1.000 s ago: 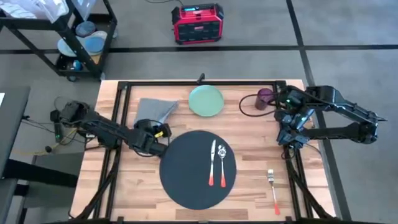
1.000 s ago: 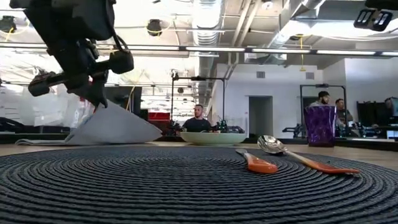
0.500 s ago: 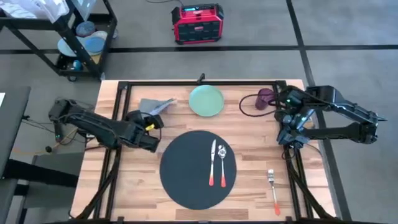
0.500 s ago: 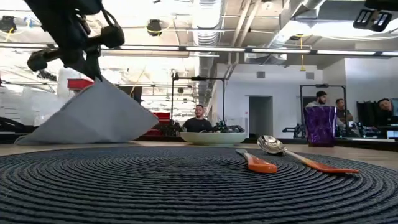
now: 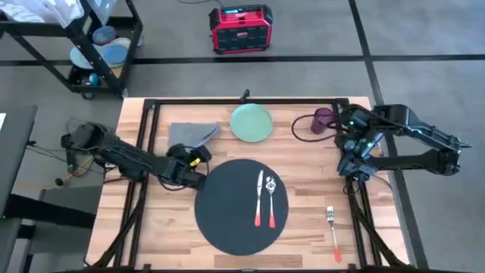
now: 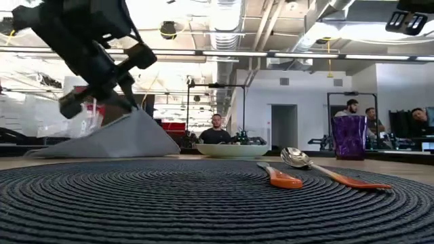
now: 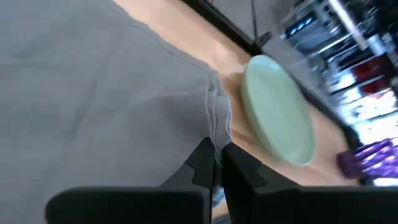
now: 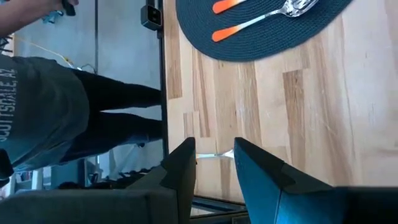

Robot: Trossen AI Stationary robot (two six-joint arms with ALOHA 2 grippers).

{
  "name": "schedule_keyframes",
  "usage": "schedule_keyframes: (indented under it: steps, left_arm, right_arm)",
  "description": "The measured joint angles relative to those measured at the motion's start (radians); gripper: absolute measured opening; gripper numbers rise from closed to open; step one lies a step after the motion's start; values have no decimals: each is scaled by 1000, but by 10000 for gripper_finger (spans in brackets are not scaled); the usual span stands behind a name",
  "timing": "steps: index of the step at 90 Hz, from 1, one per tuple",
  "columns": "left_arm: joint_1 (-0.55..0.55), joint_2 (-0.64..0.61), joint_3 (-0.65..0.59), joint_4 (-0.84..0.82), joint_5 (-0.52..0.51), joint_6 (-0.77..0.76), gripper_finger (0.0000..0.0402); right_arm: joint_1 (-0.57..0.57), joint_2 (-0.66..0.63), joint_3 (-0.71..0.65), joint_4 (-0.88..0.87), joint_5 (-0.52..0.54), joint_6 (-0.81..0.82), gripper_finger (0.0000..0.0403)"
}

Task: Set table place
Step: Fold the gray table napkin

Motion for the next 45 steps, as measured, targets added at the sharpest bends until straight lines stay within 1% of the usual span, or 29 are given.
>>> schedule_keyframes:
  steps: [19,33,45]
  left_arm:
    - [3,0,5,38,-14,-32,0]
    - [1,0,18,108,-118,-49,0]
    - [-3,0,18,125,-125,-54,0]
  right_arm:
    - [0,-7,0,-5,15,0,99]
    - [0,-8,0,-4,16,0,99]
    - [0,-8,0,3,18,0,99]
